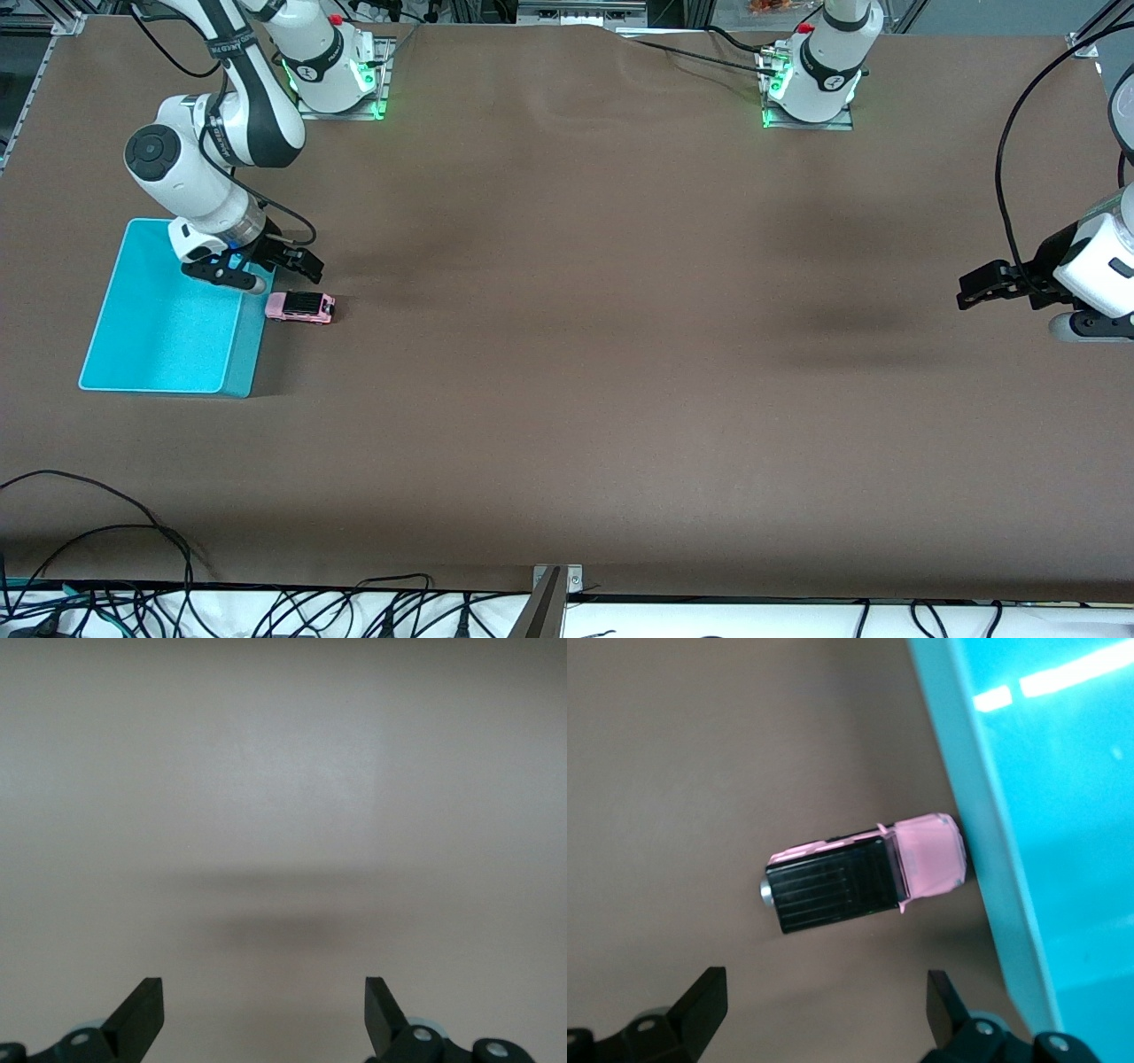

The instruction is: Wind and store pink jeep toy

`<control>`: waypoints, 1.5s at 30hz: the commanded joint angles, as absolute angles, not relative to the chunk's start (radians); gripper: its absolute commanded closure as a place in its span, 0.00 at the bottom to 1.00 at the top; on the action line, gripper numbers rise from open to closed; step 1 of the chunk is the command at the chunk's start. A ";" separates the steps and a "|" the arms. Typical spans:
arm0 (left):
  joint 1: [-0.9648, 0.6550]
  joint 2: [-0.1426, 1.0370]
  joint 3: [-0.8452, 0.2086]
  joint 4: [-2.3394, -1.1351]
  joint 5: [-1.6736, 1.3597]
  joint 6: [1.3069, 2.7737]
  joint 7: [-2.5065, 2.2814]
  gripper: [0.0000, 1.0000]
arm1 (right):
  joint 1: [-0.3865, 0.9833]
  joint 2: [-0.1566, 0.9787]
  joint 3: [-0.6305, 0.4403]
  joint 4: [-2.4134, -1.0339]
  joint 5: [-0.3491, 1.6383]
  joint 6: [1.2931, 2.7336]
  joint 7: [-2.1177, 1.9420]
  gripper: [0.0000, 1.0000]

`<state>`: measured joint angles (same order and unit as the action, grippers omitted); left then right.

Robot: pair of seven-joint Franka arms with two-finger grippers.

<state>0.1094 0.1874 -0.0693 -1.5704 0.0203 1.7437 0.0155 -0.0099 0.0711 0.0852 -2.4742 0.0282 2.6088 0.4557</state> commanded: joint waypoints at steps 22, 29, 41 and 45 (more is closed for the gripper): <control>0.114 0.181 -0.072 -1.575 0.015 1.738 0.035 0.00 | -0.026 0.175 0.089 -2.477 0.025 2.710 1.216 0.00; 0.114 0.183 -0.072 -1.575 0.015 1.740 0.035 0.00 | -0.051 0.219 0.089 -2.447 0.021 2.724 1.255 0.00; 0.114 0.183 -0.072 -1.575 0.015 1.740 0.035 0.00 | -0.051 0.279 0.089 -2.395 0.021 2.727 1.258 0.00; 0.114 0.183 -0.072 -1.575 0.015 1.740 0.035 0.00 | -0.051 0.302 0.089 -2.376 0.017 2.727 1.256 0.00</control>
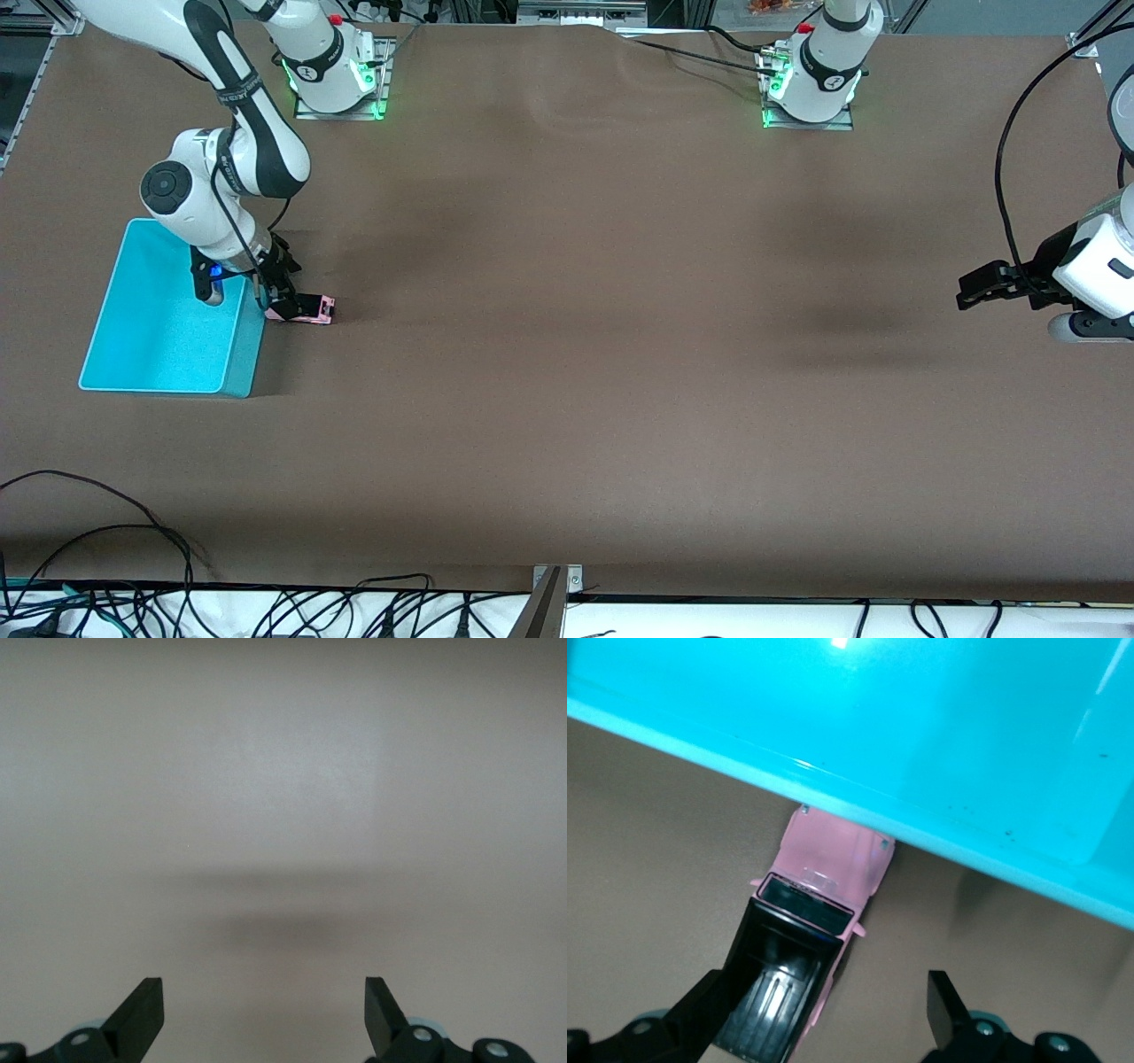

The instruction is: Wind and store pink jeep toy

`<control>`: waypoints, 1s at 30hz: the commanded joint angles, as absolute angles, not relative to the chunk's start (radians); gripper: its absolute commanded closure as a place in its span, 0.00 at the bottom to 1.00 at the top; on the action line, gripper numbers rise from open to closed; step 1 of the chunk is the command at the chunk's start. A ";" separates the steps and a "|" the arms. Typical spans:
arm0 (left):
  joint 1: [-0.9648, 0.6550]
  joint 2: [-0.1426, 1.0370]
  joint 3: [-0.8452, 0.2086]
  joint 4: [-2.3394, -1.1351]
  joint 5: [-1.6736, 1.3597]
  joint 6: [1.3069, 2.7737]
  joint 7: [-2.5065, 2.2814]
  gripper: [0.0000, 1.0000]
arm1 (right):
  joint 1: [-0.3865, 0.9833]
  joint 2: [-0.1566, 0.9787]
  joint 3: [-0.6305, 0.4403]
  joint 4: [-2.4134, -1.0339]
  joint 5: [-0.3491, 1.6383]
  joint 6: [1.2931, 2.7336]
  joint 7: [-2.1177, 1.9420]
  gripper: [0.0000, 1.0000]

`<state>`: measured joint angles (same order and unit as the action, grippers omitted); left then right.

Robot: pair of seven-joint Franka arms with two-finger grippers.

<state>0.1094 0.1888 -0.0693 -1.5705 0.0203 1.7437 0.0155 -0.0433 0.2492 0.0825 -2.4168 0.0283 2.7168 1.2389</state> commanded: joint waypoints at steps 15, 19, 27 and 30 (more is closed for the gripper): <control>0.114 0.183 -0.072 -1.575 0.015 1.741 0.035 0.00 | -0.051 0.304 0.087 -2.364 0.017 2.727 1.256 0.00; 0.114 0.184 -0.072 -1.575 0.015 1.741 0.035 0.00 | -0.051 0.304 0.087 -2.359 0.017 2.727 1.256 0.00; 0.114 0.183 -0.072 -1.575 0.015 1.741 0.035 0.00 | -0.051 0.305 0.087 -2.352 0.015 2.727 1.255 0.00; 0.113 0.183 -0.072 -1.575 0.015 1.741 0.035 0.00 | -0.051 0.307 0.087 -2.352 0.015 2.727 1.255 0.00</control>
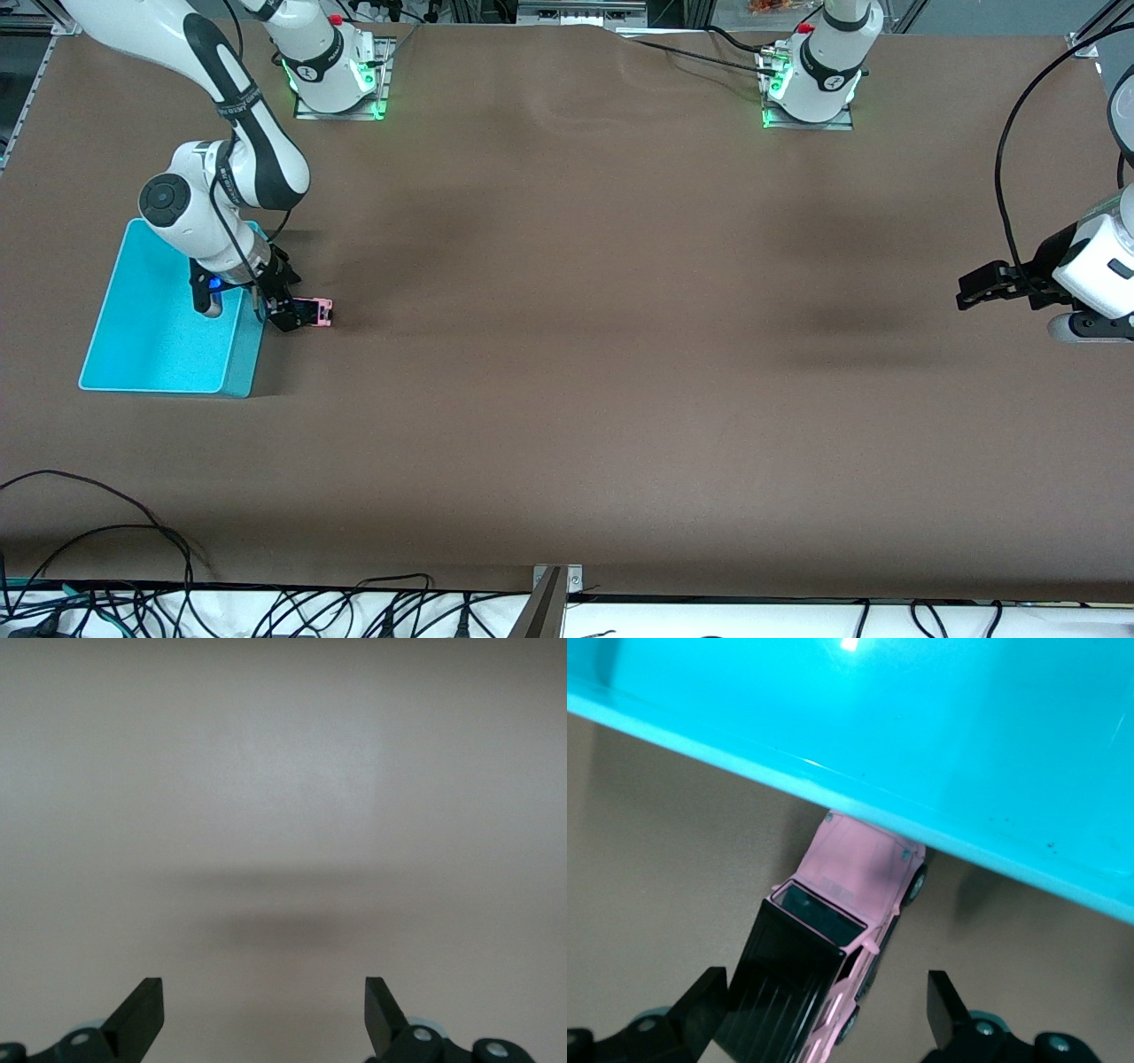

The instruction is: Wind and store pink jeep toy

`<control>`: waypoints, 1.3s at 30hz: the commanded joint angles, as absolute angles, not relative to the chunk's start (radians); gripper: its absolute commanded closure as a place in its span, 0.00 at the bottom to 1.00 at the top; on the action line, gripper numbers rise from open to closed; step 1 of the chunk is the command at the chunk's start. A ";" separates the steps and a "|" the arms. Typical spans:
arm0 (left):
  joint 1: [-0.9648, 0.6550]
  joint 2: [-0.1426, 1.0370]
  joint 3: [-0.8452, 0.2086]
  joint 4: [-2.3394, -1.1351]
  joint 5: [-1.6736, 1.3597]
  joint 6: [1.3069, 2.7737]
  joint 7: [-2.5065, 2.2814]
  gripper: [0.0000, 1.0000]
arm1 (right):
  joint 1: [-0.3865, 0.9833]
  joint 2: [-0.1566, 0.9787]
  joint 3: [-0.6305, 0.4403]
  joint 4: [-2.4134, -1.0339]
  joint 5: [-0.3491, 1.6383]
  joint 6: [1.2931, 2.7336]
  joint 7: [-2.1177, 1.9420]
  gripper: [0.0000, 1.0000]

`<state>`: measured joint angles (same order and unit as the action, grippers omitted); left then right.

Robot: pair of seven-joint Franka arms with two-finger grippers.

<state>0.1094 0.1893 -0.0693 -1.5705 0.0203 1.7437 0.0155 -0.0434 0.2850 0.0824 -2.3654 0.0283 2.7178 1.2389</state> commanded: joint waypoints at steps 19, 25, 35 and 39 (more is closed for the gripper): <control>0.112 0.183 -0.072 -1.575 0.015 1.741 0.034 0.00 | -0.057 0.328 0.087 -2.352 -0.002 2.727 1.253 0.01; 0.112 0.184 -0.072 -1.575 0.015 1.741 0.034 0.00 | -0.058 0.328 0.087 -2.352 0.000 2.726 1.255 0.50; 0.112 0.187 -0.072 -1.575 0.015 1.741 0.034 0.00 | -0.058 0.318 0.089 -2.352 -0.002 2.726 1.239 1.00; 0.112 0.187 -0.072 -1.575 0.015 1.741 0.034 0.00 | -0.058 0.296 0.090 -2.352 -0.002 2.717 1.239 1.00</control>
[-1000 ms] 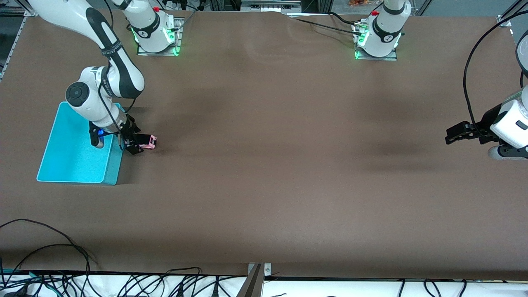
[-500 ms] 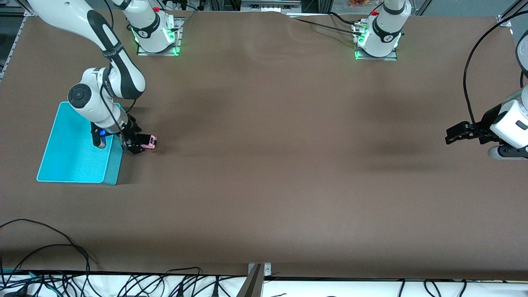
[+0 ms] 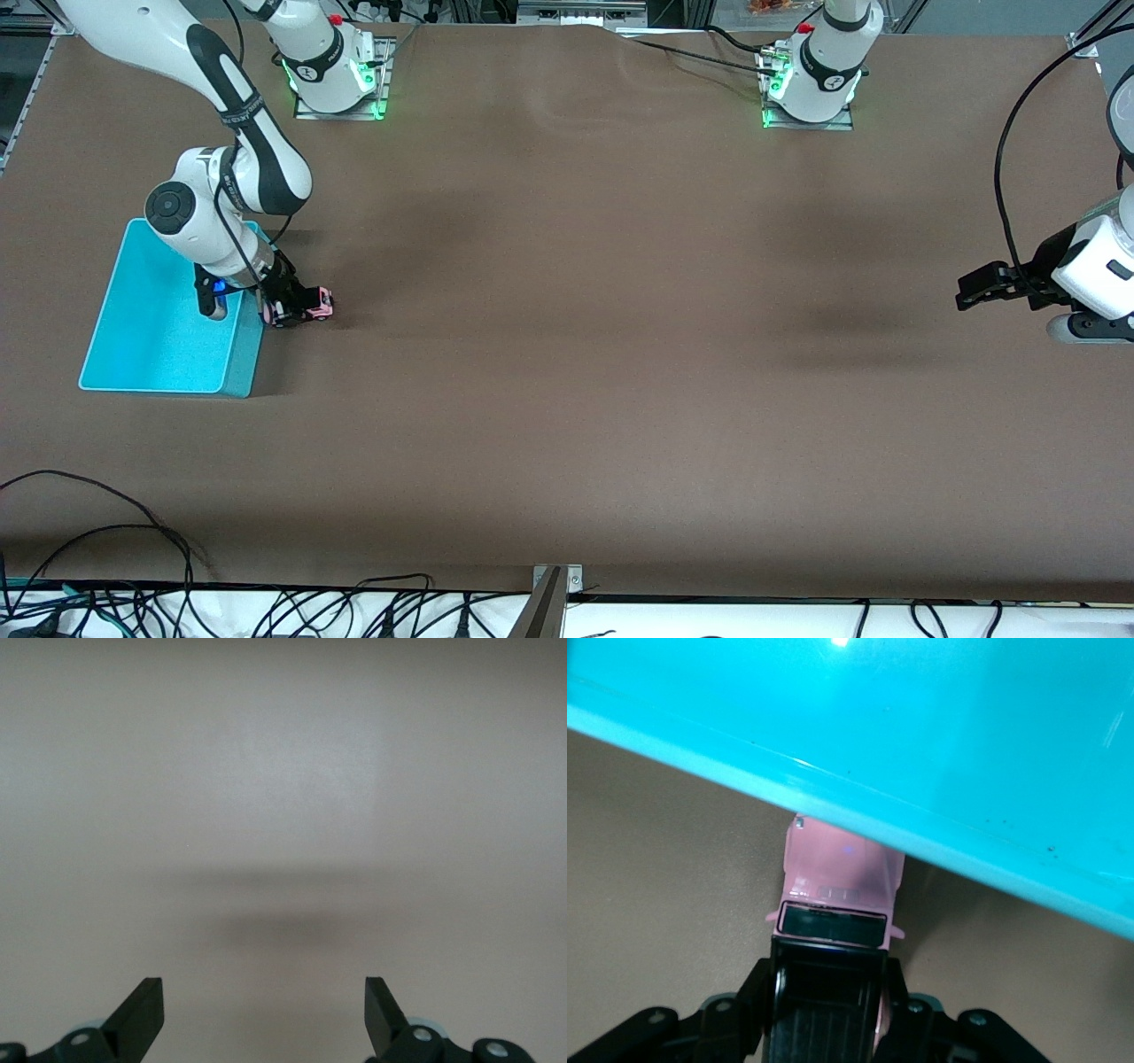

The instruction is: Wind and store pink jeep toy

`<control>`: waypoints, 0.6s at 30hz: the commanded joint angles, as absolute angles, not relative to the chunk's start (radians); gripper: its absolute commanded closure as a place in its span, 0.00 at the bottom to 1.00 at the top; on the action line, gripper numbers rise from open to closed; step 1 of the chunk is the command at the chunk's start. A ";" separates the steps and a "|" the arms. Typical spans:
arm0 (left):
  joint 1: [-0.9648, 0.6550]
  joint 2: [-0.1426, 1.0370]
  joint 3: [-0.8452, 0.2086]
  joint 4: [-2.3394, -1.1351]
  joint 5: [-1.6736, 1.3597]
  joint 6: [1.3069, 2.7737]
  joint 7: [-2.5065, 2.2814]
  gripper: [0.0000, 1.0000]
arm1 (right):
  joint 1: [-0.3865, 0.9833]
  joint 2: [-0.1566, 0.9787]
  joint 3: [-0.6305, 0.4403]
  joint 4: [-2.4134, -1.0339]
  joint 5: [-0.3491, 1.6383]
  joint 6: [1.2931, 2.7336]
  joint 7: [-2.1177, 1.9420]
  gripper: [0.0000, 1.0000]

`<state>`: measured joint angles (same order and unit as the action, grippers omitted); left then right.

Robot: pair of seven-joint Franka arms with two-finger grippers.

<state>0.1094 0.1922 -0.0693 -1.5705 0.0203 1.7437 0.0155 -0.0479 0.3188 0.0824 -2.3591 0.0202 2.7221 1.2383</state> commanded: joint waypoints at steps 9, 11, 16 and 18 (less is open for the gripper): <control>0.112 0.187 -0.072 -1.575 0.015 1.741 0.034 0.00 | -0.058 0.223 0.130 -2.350 0.000 2.672 1.239 1.00; 0.112 0.187 -0.072 -1.575 0.015 1.741 0.034 0.00 | -0.058 0.198 0.132 -2.350 0.002 2.645 1.238 1.00; 0.112 0.189 -0.072 -1.575 0.015 1.741 0.034 0.00 | -0.058 0.137 0.132 -2.338 0.000 2.547 1.227 1.00; 0.112 0.187 -0.072 -1.574 0.015 1.741 0.034 0.00 | -0.058 0.121 0.132 -2.312 0.002 2.488 1.201 1.00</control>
<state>0.1094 0.1934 -0.0693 -1.5705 0.0203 1.7437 0.0155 -0.0475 0.1963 0.1242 -2.3369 0.0179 2.6067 1.2342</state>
